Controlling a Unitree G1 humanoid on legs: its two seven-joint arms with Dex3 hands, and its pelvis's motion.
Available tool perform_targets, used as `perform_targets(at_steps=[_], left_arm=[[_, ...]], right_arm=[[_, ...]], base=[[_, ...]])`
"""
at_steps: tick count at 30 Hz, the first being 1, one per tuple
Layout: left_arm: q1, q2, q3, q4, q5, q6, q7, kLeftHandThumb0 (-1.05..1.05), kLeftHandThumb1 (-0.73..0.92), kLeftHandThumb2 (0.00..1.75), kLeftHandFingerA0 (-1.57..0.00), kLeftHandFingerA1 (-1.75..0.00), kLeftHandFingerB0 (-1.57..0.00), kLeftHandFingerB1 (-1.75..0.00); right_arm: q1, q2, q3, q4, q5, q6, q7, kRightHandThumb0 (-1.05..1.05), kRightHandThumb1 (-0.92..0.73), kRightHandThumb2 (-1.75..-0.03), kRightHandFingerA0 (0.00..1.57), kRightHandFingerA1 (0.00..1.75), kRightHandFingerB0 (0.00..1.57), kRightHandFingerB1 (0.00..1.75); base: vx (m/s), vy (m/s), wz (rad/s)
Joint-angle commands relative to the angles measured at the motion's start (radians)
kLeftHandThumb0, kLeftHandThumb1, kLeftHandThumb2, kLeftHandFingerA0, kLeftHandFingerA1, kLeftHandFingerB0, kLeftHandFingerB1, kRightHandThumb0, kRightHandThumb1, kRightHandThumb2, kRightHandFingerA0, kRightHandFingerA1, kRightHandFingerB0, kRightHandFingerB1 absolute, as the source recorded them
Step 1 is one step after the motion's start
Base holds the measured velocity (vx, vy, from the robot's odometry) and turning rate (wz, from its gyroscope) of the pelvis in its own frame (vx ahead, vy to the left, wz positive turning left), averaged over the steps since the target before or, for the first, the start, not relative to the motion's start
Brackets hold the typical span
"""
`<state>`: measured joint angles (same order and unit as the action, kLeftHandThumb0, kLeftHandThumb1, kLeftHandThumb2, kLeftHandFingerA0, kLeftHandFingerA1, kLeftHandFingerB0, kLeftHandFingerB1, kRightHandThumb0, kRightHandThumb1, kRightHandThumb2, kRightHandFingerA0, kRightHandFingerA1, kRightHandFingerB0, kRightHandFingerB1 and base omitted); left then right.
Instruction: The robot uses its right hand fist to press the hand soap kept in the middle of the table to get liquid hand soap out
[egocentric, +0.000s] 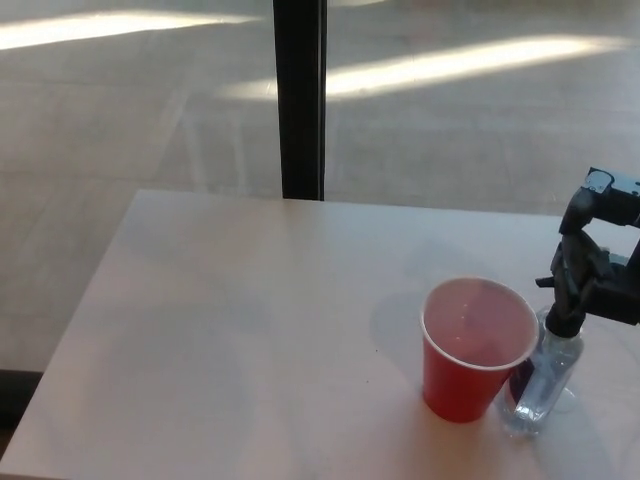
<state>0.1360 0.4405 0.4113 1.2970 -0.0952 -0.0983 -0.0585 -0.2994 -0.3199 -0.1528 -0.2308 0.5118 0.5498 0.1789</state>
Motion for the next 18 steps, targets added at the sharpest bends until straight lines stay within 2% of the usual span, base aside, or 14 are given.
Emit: perform_targets(at_steps=[1,3,8,9,10,11,14,15,17,18], left_arm=[[0.007,0.018,-0.005,0.000,-0.005,-0.017,0.000,-0.57,0.72,0.61,-0.76,-0.64,-0.58,-0.51],[0.005,0.017,-0.003,0.001,-0.008,-0.015,0.002,-0.56,0.72,0.61,-0.76,-0.64,-0.58,-0.51],[0.002,0.015,0.001,0.002,-0.013,-0.012,0.006,-0.57,0.71,0.61,-0.77,-0.68,-0.61,-0.54],[0.006,0.015,0.004,0.002,-0.017,-0.020,-0.006,-0.56,0.71,0.62,-0.76,-0.67,-0.59,-0.53],[0.007,0.016,-0.003,0.000,-0.011,-0.022,-0.004,-0.58,0.72,0.62,-0.76,-0.66,-0.57,-0.52],[0.007,0.016,-0.005,-0.001,-0.009,-0.022,-0.003,-0.57,0.72,0.62,-0.77,-0.66,-0.58,-0.52],[0.008,0.017,-0.007,-0.004,-0.009,-0.023,-0.007,-0.57,0.72,0.62,-0.76,-0.65,-0.56,-0.51],[0.004,0.015,-0.005,-0.001,-0.010,-0.022,0.003,-0.57,0.72,0.61,-0.78,-0.67,-0.59,-0.53],[0.003,0.015,-0.006,-0.003,-0.010,-0.025,0.001,-0.57,0.72,0.61,-0.78,-0.68,-0.60,-0.53],[0.003,0.016,-0.011,-0.002,-0.005,-0.024,0.001,-0.57,0.73,0.62,-0.76,-0.68,-0.60,-0.54]], right_arm=[[0.075,0.017,0.022,0.053,-0.016,0.011,0.036,-0.14,-0.53,-1.38,1.01,1.75,0.70,1.69],[0.085,0.022,0.029,0.065,-0.017,0.009,0.040,-0.13,-0.55,-1.30,1.02,1.75,0.73,1.68],[0.106,0.019,0.051,0.086,-0.037,-0.028,0.052,-0.12,-0.54,-1.31,1.00,1.75,0.71,1.71],[0.118,-0.003,0.083,0.091,-0.080,-0.044,0.055,-0.13,-0.54,-1.31,1.00,1.75,0.71,1.69],[0.122,-0.012,0.086,0.103,-0.084,-0.047,0.060,-0.12,-0.59,-1.23,0.98,1.75,0.72,1.66],[0.123,-0.019,0.090,0.108,-0.087,-0.042,0.058,-0.21,-0.61,-1.20,1.25,1.51,0.96,1.32],[0.130,-0.054,0.109,0.121,-0.099,-0.045,0.071,-0.20,-0.62,-1.17,1.25,1.53,0.94,1.34],[0.133,-0.062,0.113,0.133,-0.101,-0.058,0.080,-0.10,-0.64,-1.17,0.97,1.75,0.68,1.70],[0.135,-0.074,0.119,0.142,-0.105,-0.072,0.086,-0.12,-0.63,-1.19,0.96,1.75,0.66,1.69],[0.141,-0.085,0.125,0.157,-0.124,-0.097,0.091,-0.12,-0.58,-1.26,0.94,1.75,0.65,1.69]], base=[[0.00,0.000,0.00],[0.00,0.000,0.00],[0.00,0.000,0.00],[0.00,0.000,0.00],[0.00,0.000,0.00],[0.00,0.000,0.00],[0.00,0.000,0.00],[0.00,0.000,0.00],[0.00,0.000,0.00],[0.00,0.000,0.00]])
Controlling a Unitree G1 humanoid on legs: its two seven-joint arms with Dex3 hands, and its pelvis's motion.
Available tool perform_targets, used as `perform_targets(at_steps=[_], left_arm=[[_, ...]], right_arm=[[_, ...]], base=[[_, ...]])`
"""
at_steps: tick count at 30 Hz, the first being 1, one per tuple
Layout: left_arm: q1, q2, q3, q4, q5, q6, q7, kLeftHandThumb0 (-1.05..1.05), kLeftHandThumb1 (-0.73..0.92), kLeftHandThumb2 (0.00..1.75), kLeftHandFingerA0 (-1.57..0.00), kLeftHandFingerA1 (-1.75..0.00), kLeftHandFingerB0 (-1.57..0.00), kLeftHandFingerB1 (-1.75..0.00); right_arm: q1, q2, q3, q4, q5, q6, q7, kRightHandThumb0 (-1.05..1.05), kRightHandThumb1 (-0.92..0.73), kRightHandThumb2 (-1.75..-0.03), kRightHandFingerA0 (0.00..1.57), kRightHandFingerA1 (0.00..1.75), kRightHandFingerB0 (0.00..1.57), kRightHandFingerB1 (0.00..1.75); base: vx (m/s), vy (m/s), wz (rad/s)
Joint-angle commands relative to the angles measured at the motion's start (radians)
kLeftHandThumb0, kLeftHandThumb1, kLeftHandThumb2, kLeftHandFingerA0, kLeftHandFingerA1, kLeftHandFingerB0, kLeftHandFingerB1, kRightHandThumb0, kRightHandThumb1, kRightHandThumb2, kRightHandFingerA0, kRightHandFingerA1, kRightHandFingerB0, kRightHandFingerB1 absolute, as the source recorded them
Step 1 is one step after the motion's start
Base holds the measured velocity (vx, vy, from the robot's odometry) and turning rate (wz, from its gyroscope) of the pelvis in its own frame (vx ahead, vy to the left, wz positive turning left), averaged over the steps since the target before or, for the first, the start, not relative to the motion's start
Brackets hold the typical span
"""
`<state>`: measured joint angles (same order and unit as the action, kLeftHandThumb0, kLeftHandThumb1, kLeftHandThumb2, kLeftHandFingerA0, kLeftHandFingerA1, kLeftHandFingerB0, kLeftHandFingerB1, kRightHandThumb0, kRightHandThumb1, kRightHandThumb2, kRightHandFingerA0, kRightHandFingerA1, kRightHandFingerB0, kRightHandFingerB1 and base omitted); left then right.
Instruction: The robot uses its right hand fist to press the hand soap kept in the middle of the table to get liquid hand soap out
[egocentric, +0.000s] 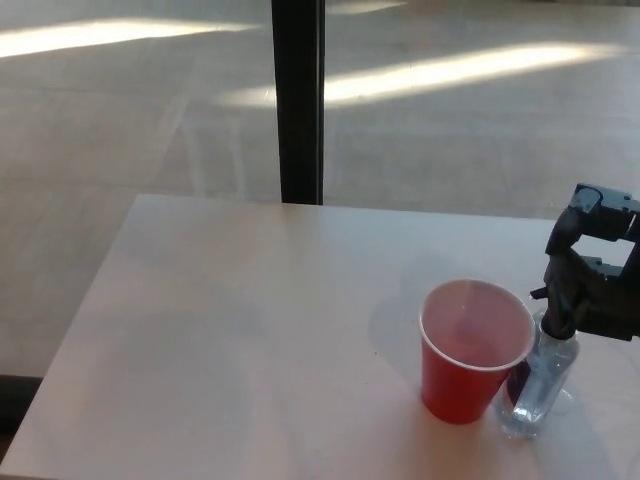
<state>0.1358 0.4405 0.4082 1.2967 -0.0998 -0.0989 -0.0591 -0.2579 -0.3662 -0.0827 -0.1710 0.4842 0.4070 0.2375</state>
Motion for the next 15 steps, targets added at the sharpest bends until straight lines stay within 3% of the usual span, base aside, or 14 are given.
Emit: perform_targets(at_steps=[1,4,5,7,14,15], left_arm=[[0.003,0.016,-0.004,-0.002,-0.006,-0.023,-0.001,-0.56,0.73,0.61,-0.77,-0.69,-0.60,-0.55],[0.002,0.014,0.003,-0.001,-0.014,-0.020,0.003,-0.56,0.72,0.61,-0.77,-0.67,-0.60,-0.53],[0.001,0.014,0.004,-0.001,-0.014,-0.019,0.003,-0.56,0.72,0.61,-0.77,-0.67,-0.61,-0.53],[0.000,0.014,0.001,0.001,-0.010,-0.019,0.006,-0.57,0.72,0.61,-0.78,-0.67,-0.60,-0.53],[-0.001,0.014,-0.001,-0.001,-0.006,-0.031,0.008,-0.56,0.73,0.62,-0.81,-0.70,-0.61,-0.55],[-0.003,0.015,-0.001,-0.003,-0.007,-0.031,0.008,-0.57,0.73,0.62,-0.81,-0.71,-0.65,-0.57]], right_arm=[[0.100,-0.041,0.057,0.104,-0.100,0.041,0.029,-0.12,-0.56,-1.26,0.95,1.75,0.65,1.69],[0.099,-0.042,0.059,0.156,-0.104,-0.001,0.040,-0.14,-0.55,-1.24,0.95,1.75,0.64,1.74],[0.101,-0.041,0.060,0.162,-0.103,-0.007,0.041,-0.16,-0.56,-1.26,0.93,1.75,0.71,1.65],[0.101,-0.043,0.070,0.178,-0.113,-0.019,0.037,-0.16,-0.55,-1.26,0.93,1.75,0.70,1.64],[0.128,-0.025,0.086,0.174,-0.105,-0.013,-0.008,-0.16,-0.64,-1.14,0.91,1.75,0.71,1.61],[0.128,-0.016,0.088,0.187,-0.099,-0.024,-0.004,-0.18,-0.65,-1.07,0.96,1.75,0.67,1.69]], base=[[0.00,0.000,0.00],[0.00,0.000,0.00],[0.00,0.000,0.00],[0.00,0.000,0.00],[0.00,0.000,0.00],[0.00,0.000,0.00]])
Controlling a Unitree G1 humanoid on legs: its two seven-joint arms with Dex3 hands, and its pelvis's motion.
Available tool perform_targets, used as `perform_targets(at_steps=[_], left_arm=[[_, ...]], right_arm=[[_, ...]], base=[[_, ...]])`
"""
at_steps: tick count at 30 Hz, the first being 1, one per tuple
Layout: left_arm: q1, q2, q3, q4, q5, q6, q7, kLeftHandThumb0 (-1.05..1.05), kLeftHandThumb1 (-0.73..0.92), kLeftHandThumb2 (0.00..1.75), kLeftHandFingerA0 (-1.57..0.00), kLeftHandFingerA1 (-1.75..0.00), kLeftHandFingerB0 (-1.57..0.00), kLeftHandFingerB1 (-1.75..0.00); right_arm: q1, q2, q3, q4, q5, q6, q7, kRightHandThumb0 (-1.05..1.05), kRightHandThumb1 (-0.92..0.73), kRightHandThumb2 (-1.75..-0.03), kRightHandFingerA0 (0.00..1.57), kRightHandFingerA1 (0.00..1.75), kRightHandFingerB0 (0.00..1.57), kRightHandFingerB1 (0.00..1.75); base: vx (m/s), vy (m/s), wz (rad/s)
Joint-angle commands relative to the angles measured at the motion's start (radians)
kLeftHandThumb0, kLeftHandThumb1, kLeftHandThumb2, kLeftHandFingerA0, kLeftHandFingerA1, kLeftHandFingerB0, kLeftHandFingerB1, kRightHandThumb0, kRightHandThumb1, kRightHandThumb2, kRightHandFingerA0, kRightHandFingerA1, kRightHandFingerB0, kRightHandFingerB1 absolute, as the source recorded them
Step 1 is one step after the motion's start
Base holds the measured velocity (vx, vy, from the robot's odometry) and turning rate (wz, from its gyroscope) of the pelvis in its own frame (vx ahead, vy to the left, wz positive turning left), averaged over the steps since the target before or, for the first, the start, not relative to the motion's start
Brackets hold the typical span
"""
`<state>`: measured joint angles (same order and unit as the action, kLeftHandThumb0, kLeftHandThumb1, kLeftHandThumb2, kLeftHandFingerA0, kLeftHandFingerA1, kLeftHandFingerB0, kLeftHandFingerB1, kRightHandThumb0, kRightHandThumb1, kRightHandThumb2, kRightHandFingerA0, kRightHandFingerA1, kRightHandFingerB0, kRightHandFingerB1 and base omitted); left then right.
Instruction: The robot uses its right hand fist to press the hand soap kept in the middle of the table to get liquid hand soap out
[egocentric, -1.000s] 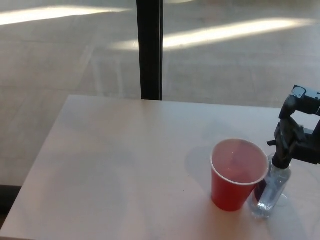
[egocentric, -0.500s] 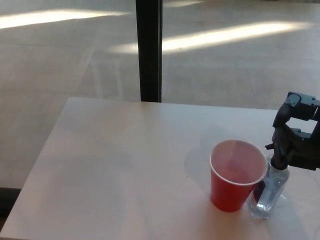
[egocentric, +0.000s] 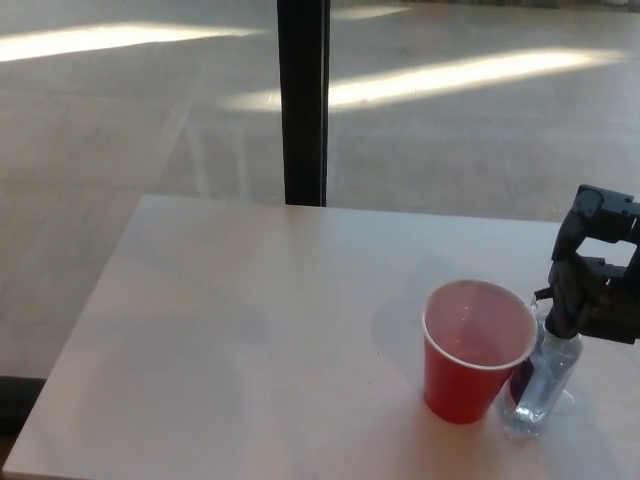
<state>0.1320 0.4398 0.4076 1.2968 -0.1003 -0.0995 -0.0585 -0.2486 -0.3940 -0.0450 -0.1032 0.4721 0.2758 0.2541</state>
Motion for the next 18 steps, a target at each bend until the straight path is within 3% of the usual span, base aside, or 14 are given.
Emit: perform_targets(at_steps=[1,4,7,8,9,11,18], left_arm=[[0.001,0.015,0.001,-0.002,-0.009,-0.030,0.003,-0.57,0.73,0.62,-0.79,-0.68,-0.64,-0.57],[0.000,0.014,-0.004,-0.001,-0.003,-0.031,0.014,-0.58,0.73,0.62,-0.83,-0.70,-0.68,-0.59],[-0.002,0.012,-0.002,0.002,-0.004,-0.032,0.013,-0.58,0.73,0.62,-0.82,-0.69,-0.64,-0.57],[-0.001,0.013,-0.003,0.002,-0.004,-0.032,0.012,-0.58,0.74,0.62,-0.81,-0.68,-0.64,-0.55],[0.000,0.012,-0.004,0.001,-0.002,-0.029,0.017,-0.57,0.74,0.62,-0.83,-0.67,-0.66,-0.56],[0.001,0.012,-0.003,-0.002,-0.005,-0.027,0.017,-0.57,0.74,0.62,-0.82,-0.67,-0.66,-0.57],[-0.007,0.017,0.003,-0.002,-0.010,-0.027,0.009,-0.58,0.74,0.62,-0.82,-0.67,-0.62,-0.54]], right_arm=[[0.127,0.024,0.049,0.121,-0.080,0.102,-0.023,-0.19,-0.65,-1.09,0.96,1.75,0.75,1.61],[0.142,0.044,0.054,0.110,-0.077,0.102,-0.041,-0.16,-0.63,-1.16,0.95,1.75,0.67,1.69],[0.149,0.052,0.055,0.111,-0.071,0.094,-0.034,-0.16,-0.64,-1.16,0.95,1.75,0.67,1.70],[0.153,0.061,0.060,0.122,-0.073,0.082,-0.029,-0.17,-0.67,-1.14,0.94,1.75,0.72,1.62],[0.155,0.068,0.065,0.132,-0.074,0.069,-0.025,-0.15,-0.64,-1.18,0.96,1.75,0.68,1.69],[0.160,0.069,0.079,0.124,-0.089,0.082,-0.044,-0.15,-0.61,-1.23,0.96,1.75,0.69,1.67],[0.172,0.068,0.077,0.143,-0.080,0.083,-0.055,-0.15,-0.61,-1.21,0.98,1.75,0.70,1.67]], base=[[0.00,0.000,0.00],[0.00,0.000,0.00],[0.00,0.000,0.00],[0.00,0.000,0.00],[0.00,0.000,0.00],[0.00,0.000,0.00],[0.00,0.000,0.00]])
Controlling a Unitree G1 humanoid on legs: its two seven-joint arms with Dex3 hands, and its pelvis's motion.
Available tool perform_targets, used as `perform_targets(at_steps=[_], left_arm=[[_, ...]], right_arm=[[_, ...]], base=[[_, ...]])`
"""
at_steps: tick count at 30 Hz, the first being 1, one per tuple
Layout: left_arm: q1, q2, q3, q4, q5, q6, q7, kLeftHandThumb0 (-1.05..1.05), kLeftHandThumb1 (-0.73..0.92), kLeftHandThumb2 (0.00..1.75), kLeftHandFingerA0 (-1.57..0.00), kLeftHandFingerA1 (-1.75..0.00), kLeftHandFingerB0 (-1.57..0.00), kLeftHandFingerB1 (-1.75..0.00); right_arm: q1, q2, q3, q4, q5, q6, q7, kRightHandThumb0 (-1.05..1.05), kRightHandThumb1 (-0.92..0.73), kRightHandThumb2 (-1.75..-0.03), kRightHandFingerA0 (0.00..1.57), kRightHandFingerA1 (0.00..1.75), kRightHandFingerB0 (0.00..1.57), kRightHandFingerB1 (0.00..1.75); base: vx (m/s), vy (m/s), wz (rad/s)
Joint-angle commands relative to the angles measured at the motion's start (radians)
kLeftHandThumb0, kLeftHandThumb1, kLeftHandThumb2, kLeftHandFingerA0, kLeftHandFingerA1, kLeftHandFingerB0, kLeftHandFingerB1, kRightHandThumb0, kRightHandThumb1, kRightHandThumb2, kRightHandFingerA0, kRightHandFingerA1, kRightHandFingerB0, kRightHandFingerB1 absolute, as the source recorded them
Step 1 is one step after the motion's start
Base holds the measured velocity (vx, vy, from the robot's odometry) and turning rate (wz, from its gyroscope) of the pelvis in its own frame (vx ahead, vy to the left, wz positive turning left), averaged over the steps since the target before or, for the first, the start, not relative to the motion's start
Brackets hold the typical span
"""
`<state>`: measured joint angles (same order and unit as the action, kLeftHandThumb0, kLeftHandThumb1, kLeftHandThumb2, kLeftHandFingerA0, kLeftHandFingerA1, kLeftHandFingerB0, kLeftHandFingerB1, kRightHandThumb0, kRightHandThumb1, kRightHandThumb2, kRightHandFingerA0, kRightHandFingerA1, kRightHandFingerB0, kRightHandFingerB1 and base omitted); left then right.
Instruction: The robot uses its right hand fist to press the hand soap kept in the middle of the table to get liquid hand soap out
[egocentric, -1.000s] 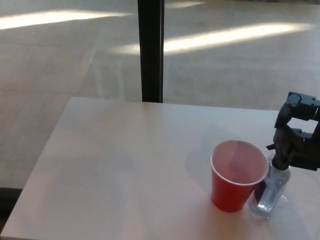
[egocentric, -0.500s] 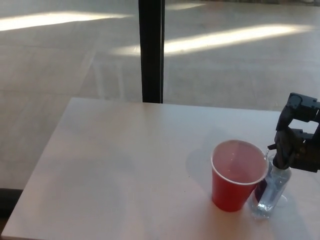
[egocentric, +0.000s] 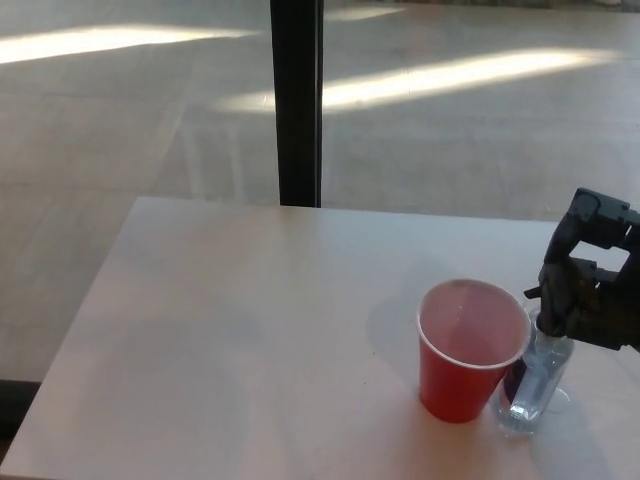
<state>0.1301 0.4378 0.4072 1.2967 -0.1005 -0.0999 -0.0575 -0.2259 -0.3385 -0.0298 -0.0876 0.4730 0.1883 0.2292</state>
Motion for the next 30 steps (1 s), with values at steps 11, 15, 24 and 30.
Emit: perform_targets(at_steps=[11,15,24,30], left_arm=[[-0.019,0.021,0.002,-0.001,-0.007,-0.023,0.018,-0.60,0.73,0.62,-0.83,-0.69,-0.64,-0.54],[-0.020,0.025,-0.001,-0.002,-0.005,-0.028,0.004,-0.60,0.74,0.62,-0.81,-0.67,-0.61,-0.53],[-0.018,0.021,-0.002,0.001,-0.004,-0.042,-0.004,-0.60,0.74,0.62,-0.80,-0.66,-0.60,-0.53],[-0.015,0.022,-0.002,-0.008,-0.006,-0.038,-0.001,-0.59,0.75,0.62,-0.78,-0.66,-0.60,-0.54]], right_arm=[[0.209,-0.073,0.159,0.148,-0.156,0.134,0.024,-0.17,-0.52,-1.31,0.97,1.75,0.69,1.75],[0.221,-0.090,0.177,0.164,-0.161,0.118,0.020,-0.19,-0.50,-1.31,0.96,1.75,0.69,1.73],[0.253,-0.100,0.217,0.181,-0.151,0.139,0.002,-0.18,-0.53,-1.30,1.00,1.75,0.72,1.71],[0.262,-0.108,0.217,0.199,-0.140,0.147,-0.004,-0.20,-0.56,-1.25,1.00,1.75,0.72,1.71]], base=[[0.00,0.000,0.00],[0.00,0.000,0.00],[0.00,0.000,0.00],[0.00,0.000,0.00]])
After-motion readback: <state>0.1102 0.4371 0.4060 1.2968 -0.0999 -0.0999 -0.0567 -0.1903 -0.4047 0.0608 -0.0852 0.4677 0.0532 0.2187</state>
